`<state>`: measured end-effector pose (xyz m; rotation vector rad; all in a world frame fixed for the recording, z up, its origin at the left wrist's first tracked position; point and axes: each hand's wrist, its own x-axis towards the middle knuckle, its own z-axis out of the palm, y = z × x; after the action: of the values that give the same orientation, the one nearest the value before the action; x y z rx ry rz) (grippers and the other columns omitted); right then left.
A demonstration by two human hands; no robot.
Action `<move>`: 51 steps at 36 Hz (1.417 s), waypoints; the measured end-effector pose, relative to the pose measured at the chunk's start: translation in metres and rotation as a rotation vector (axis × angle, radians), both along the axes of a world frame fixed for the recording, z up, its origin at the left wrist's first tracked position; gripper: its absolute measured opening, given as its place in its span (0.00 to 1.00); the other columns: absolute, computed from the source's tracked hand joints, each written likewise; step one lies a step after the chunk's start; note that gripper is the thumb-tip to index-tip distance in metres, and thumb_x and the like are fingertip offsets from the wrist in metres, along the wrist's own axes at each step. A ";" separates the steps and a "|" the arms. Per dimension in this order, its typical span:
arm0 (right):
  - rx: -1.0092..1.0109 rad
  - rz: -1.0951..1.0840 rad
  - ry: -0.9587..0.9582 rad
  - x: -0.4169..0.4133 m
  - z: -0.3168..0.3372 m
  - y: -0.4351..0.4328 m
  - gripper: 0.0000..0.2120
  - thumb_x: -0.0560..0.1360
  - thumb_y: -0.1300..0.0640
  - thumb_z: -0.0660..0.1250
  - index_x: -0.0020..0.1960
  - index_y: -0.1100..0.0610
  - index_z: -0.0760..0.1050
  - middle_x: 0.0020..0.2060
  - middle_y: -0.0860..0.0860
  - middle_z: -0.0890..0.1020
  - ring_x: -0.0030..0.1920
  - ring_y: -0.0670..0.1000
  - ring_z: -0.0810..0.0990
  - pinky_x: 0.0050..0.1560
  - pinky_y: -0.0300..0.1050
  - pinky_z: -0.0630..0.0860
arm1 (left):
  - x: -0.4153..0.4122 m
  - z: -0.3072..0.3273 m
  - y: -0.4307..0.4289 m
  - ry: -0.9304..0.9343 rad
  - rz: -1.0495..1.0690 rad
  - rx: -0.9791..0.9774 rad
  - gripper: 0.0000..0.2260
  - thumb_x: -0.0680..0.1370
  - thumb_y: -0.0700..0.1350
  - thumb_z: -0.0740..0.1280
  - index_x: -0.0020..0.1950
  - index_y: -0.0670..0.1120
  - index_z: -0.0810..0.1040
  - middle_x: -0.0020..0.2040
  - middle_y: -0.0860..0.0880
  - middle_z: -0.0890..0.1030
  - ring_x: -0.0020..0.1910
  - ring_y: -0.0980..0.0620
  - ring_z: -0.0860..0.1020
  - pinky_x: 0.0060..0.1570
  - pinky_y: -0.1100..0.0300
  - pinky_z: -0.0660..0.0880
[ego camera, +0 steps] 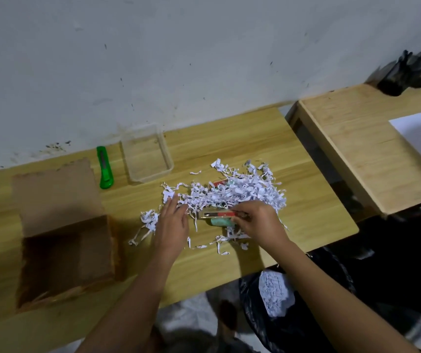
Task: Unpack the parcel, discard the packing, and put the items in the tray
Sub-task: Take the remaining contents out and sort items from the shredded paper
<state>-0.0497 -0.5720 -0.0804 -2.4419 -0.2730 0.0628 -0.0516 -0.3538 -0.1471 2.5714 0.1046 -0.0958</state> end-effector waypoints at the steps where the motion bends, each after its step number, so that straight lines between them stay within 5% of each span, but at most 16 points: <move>1: 0.016 0.000 -0.013 0.000 0.004 0.001 0.11 0.67 0.61 0.74 0.50 0.57 0.83 0.42 0.54 0.85 0.44 0.52 0.81 0.48 0.40 0.76 | 0.000 0.001 0.001 0.012 -0.002 0.002 0.15 0.81 0.41 0.56 0.66 0.43 0.74 0.76 0.47 0.59 0.76 0.47 0.55 0.73 0.50 0.58; 18: 0.308 -0.312 -0.160 0.065 0.067 0.016 0.11 0.68 0.56 0.74 0.49 0.60 0.82 0.42 0.55 0.85 0.42 0.51 0.83 0.47 0.50 0.81 | -0.004 0.001 0.002 0.012 -0.021 0.102 0.16 0.80 0.45 0.54 0.63 0.43 0.75 0.75 0.44 0.61 0.75 0.44 0.57 0.70 0.48 0.61; 21: 0.292 -0.359 -0.115 0.091 0.058 0.026 0.12 0.69 0.55 0.73 0.50 0.59 0.82 0.41 0.55 0.85 0.41 0.50 0.82 0.45 0.47 0.80 | -0.007 -0.003 0.001 -0.044 -0.008 0.179 0.24 0.78 0.50 0.48 0.60 0.43 0.78 0.72 0.41 0.67 0.72 0.42 0.64 0.67 0.46 0.66; 24: 0.332 -0.392 -0.037 0.115 0.043 0.040 0.10 0.71 0.57 0.72 0.51 0.60 0.81 0.40 0.55 0.84 0.38 0.49 0.79 0.37 0.35 0.76 | -0.008 -0.004 -0.001 -0.031 -0.001 0.273 0.20 0.77 0.49 0.51 0.56 0.45 0.80 0.68 0.42 0.72 0.68 0.43 0.70 0.66 0.51 0.62; 28: 0.378 -0.435 0.070 0.143 0.018 0.059 0.08 0.73 0.59 0.69 0.50 0.60 0.80 0.41 0.55 0.83 0.36 0.49 0.78 0.34 0.37 0.75 | -0.008 -0.010 -0.004 -0.009 0.054 0.294 0.19 0.77 0.50 0.52 0.56 0.48 0.81 0.69 0.45 0.72 0.69 0.48 0.69 0.66 0.54 0.58; 31: 0.412 -0.457 0.106 0.161 0.005 0.074 0.06 0.74 0.61 0.67 0.50 0.61 0.79 0.42 0.53 0.81 0.36 0.48 0.76 0.28 0.28 0.71 | -0.008 -0.012 -0.006 -0.013 0.063 0.276 0.19 0.77 0.50 0.53 0.58 0.48 0.80 0.70 0.45 0.71 0.69 0.49 0.68 0.67 0.54 0.58; 39: 0.329 -0.383 0.113 0.195 -0.026 0.114 0.02 0.71 0.67 0.65 0.43 0.63 0.74 0.44 0.58 0.79 0.43 0.55 0.77 0.43 0.46 0.75 | -0.007 -0.013 -0.009 -0.015 0.076 0.298 0.16 0.77 0.50 0.54 0.57 0.50 0.78 0.70 0.47 0.71 0.71 0.50 0.65 0.67 0.54 0.57; 45: 0.302 -0.280 0.170 0.201 -0.033 0.127 0.09 0.68 0.66 0.71 0.39 0.59 0.70 0.39 0.56 0.75 0.38 0.53 0.73 0.34 0.41 0.64 | -0.008 -0.021 -0.007 -0.068 0.074 0.246 0.17 0.78 0.50 0.54 0.59 0.48 0.78 0.70 0.47 0.71 0.70 0.52 0.63 0.66 0.53 0.58; 51: 0.280 -0.211 0.257 0.195 -0.025 0.107 0.10 0.69 0.61 0.73 0.48 0.59 0.75 0.43 0.51 0.78 0.42 0.50 0.77 0.43 0.43 0.75 | -0.007 -0.018 -0.003 -0.101 0.103 0.220 0.16 0.76 0.52 0.57 0.63 0.52 0.70 0.66 0.49 0.75 0.67 0.54 0.65 0.64 0.54 0.58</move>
<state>0.1454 -0.4649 -0.1054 -2.1419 0.0858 0.2285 -0.0590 -0.3565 -0.1649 2.7787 0.2198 0.0892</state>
